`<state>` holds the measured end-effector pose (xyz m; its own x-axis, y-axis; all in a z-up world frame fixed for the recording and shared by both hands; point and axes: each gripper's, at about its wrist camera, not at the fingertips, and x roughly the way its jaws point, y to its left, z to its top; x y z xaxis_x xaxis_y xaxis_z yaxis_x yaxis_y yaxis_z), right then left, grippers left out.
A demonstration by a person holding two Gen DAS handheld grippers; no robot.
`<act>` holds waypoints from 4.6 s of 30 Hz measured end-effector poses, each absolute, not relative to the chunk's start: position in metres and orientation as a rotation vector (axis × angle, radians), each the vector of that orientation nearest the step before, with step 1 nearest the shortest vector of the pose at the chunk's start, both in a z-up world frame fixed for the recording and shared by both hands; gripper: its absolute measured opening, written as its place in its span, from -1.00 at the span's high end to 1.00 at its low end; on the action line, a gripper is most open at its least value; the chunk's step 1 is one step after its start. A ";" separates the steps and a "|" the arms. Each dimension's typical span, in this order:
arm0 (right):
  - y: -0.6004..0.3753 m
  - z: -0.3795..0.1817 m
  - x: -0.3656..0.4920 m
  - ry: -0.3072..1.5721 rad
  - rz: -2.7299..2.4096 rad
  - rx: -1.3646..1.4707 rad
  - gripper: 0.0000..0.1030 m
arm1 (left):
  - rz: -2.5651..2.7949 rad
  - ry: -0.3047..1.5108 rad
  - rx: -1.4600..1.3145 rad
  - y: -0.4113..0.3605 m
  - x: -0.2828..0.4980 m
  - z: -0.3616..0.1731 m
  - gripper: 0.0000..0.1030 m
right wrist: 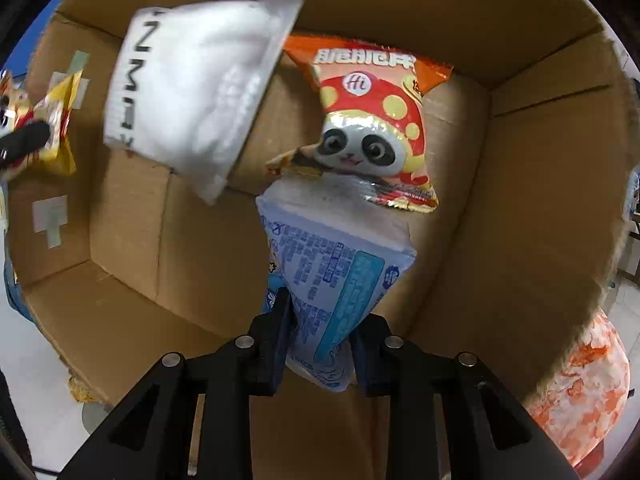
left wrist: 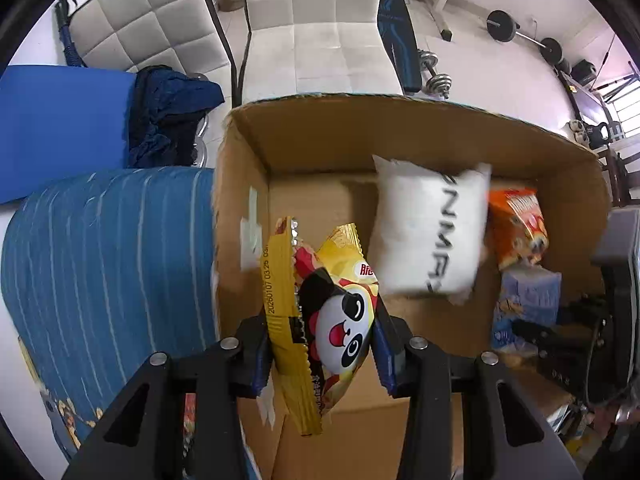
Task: Organize soft objects
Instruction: 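Carry the panda bag and milk pouch into the box with both tools, then open both tools to release the bags in the box, then grasp the red candy pack with the right tool while the left tool reaches the black wipes pack, then close the left tool on the black SHOE SHINE WIPES pack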
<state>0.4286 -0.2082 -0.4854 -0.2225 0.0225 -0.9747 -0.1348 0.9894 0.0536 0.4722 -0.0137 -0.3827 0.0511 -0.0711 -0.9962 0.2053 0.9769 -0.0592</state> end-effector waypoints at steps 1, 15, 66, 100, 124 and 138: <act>-0.209 -0.488 0.430 1.794 0.151 -0.083 0.43 | -0.211 1.516 0.108 -0.014 0.478 -0.387 0.25; -0.214 -0.494 0.447 1.858 0.160 -0.116 0.18 | -0.222 1.619 0.134 -0.032 0.506 -0.411 0.18; -0.170 -0.270 0.239 1.233 -0.173 0.088 -0.78 | -0.144 1.094 0.078 0.009 0.282 -0.213 -0.99; 0.197 -0.452 0.315 1.539 0.475 -0.770 -1.00 | 0.418 1.423 0.096 0.288 0.234 -0.365 -0.99; 0.223 -0.585 0.386 1.819 0.484 -1.087 -0.13 | -0.044 1.640 0.006 0.272 0.294 -0.468 -0.99; 0.199 -0.582 0.369 1.833 0.374 -0.931 -0.11 | -0.099 1.646 0.097 0.236 0.297 -0.502 -0.13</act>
